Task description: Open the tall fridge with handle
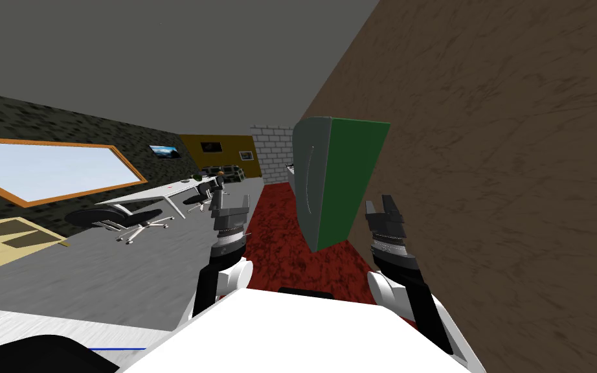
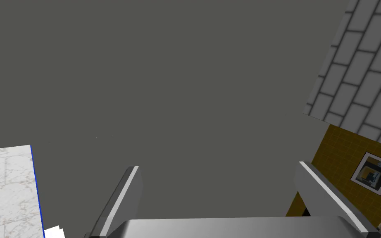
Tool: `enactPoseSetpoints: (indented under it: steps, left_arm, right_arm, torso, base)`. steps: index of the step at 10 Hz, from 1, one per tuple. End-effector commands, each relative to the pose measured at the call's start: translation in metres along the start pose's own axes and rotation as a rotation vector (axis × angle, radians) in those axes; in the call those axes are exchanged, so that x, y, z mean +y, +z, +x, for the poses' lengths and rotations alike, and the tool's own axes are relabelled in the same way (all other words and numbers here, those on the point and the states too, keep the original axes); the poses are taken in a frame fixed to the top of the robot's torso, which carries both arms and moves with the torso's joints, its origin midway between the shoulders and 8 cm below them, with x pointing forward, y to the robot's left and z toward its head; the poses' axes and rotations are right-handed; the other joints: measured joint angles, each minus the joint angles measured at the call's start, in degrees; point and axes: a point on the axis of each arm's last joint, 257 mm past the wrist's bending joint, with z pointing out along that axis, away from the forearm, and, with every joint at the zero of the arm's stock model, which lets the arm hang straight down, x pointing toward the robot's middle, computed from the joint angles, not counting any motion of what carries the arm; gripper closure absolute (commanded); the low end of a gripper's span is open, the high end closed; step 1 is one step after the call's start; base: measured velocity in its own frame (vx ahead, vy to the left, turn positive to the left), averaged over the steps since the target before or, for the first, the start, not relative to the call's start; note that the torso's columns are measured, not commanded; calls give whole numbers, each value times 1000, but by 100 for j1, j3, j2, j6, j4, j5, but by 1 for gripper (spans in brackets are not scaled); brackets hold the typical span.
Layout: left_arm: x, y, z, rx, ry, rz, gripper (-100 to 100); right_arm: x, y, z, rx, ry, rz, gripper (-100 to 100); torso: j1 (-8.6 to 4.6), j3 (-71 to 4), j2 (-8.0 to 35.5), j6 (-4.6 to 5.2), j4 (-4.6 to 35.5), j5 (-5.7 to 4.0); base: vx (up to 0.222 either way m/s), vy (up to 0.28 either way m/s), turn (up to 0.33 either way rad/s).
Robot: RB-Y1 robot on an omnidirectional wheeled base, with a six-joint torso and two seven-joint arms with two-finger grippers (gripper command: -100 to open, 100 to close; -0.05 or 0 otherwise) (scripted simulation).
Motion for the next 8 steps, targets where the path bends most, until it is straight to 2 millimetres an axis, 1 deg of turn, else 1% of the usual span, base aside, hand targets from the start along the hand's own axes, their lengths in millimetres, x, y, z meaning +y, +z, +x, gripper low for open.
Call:
enactPoseSetpoints:
  steps: [1, 3, 8]
  left_arm:
    - [0, 0, 0, 0, 0, 0, 0]
    - [0, 0, 0, 0, 0, 0, 0]
    - [0, 0, 0, 0, 0, 0, 0]
  right_arm:
    - [0, 0, 0, 0, 0, 0, 0]
    - [0, 0, 0, 0, 0, 0, 0]
    - [0, 0, 0, 0, 0, 0, 0]
  torso:
    - [0, -467, 232, 0, 235, 0]
    - [0, -2014, 1003, 0, 1006, 0]
    - [0, -6227, 3116, 0, 3114, 0]
  base:
    - [0, 0, 0]
    - [0, 0, 0]
    - [0, 0, 0]
